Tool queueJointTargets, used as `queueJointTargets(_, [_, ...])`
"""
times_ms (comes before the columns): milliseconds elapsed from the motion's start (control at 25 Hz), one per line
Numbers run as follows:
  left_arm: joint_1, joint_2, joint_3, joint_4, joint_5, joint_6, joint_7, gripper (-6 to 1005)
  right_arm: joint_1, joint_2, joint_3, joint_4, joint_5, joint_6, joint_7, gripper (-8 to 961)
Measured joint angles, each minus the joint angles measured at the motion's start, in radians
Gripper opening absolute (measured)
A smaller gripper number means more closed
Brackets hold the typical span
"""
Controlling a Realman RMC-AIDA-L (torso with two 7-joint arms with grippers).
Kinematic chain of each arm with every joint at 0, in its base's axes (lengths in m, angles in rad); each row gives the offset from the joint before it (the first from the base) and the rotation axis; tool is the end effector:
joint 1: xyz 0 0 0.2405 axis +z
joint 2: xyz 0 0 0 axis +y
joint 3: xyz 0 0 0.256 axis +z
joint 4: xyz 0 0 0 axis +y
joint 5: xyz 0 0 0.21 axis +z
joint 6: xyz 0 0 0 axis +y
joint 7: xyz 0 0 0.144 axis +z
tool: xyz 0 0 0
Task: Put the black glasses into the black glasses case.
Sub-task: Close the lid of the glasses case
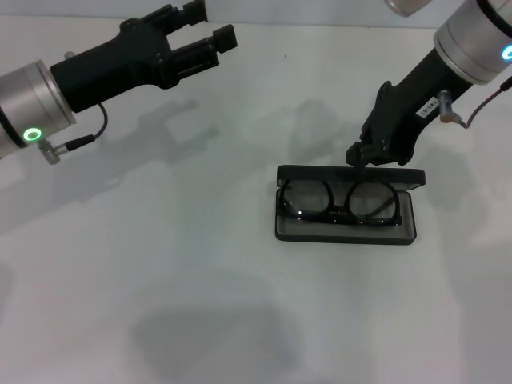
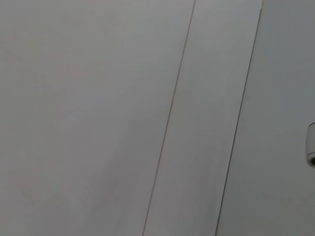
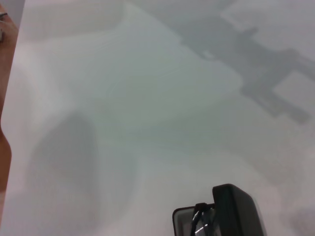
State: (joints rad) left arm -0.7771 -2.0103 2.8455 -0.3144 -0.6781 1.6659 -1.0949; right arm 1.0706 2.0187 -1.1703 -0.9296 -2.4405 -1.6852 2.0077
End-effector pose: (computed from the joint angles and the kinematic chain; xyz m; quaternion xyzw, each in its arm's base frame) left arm -0.2331 0.3685 0.0218 -0.8634 -0.1889 -0.4196 0.2069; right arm 0.0841 0.4012 -0.0035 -0.9874 0.0623 -0.1454 0.0097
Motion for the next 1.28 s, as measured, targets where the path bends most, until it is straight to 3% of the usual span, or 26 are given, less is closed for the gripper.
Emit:
queueJointTargets(240, [-0.006, 0.002, 0.0, 0.0, 0.006, 0.0, -0.001, 798, -0.004, 0.0, 0.002, -0.004, 0.001, 0.002, -0.001, 23])
queueJointTargets(400, [-0.005, 0.002, 0.0, 0.0, 0.006, 0.0, -0.002, 798, -0.06, -0.003, 0.061, -0.039, 0.04, -0.007, -0.041, 23])
queueJointTargets(560, [0.0, -0.006, 0.0, 0.0, 0.009, 0.0, 0.0, 798, -0.205, -0.006, 0.195, -0.106, 0.167, -0.013, -0.156, 23])
queueJointTargets(800, [-0.008, -0.02, 0.0, 0.005, 0.006, -0.026, 0.024, 799, -0.451, 0.002, 0.226, -0.128, 0.464, 0.112, -0.402, 24])
queueJointTargets(1000, [-0.014, -0.026, -0.001, 0.008, -0.006, -0.073, 0.035, 799, -0.582, 0.004, 0.223, 0.061, 0.815, 0.226, -0.792, 24])
queueJointTargets(1280, [-0.036, -0.047, -0.002, 0.009, -0.01, -0.15, 0.021, 799, -0.607, 0.004, 0.232, 0.424, 1.222, 0.251, -1.302, 24])
